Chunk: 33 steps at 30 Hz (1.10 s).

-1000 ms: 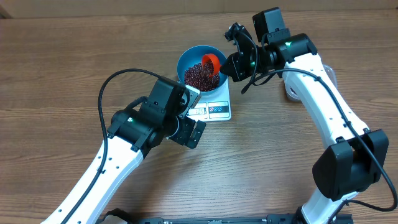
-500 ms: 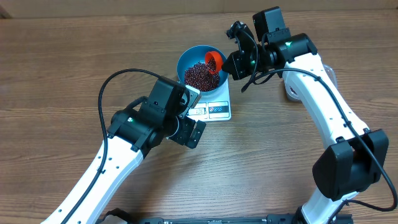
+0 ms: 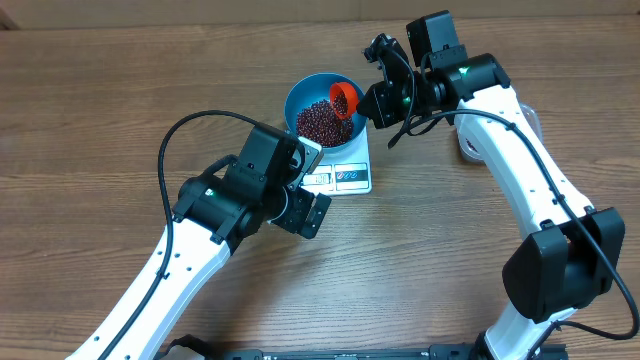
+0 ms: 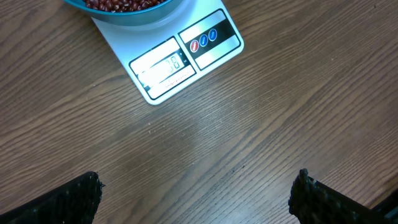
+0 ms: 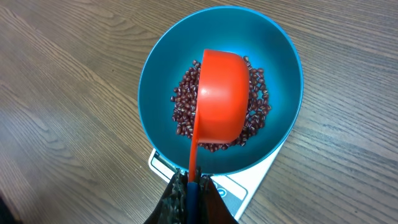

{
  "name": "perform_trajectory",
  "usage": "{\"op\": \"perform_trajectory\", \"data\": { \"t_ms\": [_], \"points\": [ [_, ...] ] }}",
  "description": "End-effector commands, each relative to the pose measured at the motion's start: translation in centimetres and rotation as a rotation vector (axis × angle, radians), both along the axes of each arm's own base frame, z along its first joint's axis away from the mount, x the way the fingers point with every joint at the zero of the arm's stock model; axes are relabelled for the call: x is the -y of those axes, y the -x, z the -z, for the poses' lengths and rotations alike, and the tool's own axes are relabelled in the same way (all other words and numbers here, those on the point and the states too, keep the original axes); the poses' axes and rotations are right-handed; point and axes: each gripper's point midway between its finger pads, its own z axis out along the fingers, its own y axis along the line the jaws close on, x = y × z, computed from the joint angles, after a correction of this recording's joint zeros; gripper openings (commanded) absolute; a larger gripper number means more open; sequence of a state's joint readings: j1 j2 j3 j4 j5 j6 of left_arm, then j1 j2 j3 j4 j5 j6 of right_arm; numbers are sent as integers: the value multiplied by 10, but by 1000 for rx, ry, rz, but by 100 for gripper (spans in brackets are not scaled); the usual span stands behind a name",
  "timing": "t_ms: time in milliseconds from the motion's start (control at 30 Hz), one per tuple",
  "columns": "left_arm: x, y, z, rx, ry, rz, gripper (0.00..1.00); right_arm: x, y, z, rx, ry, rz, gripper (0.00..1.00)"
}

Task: Scoop item into bowl and weigh 150g on scale
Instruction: 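Hold the scoop tilted over the bowl, shaking out beans gradually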

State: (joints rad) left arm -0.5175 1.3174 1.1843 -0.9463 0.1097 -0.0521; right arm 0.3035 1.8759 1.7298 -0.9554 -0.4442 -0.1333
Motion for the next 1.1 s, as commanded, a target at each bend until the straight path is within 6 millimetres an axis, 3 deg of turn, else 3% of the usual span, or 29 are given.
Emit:
{"op": "perform_trajectory", "data": {
  "t_ms": [0, 133, 233, 400, 1067],
  "points": [
    [4, 2, -2, 1, 14, 12, 100, -3, -4, -21, 54, -17, -1, 4],
    [4, 2, -2, 1, 14, 12, 100, -5, -1, -21, 46, -24, -17, 4],
    [4, 2, -2, 1, 14, 12, 100, -11, 11, -20, 77, -14, -140, 4],
    [4, 2, -2, 1, 14, 12, 100, -1, -6, -19, 54, 2, 29, 4],
    [4, 2, -2, 1, 14, 12, 100, -1, -3, -18, 39, 1, 27, 4]
  ]
}}
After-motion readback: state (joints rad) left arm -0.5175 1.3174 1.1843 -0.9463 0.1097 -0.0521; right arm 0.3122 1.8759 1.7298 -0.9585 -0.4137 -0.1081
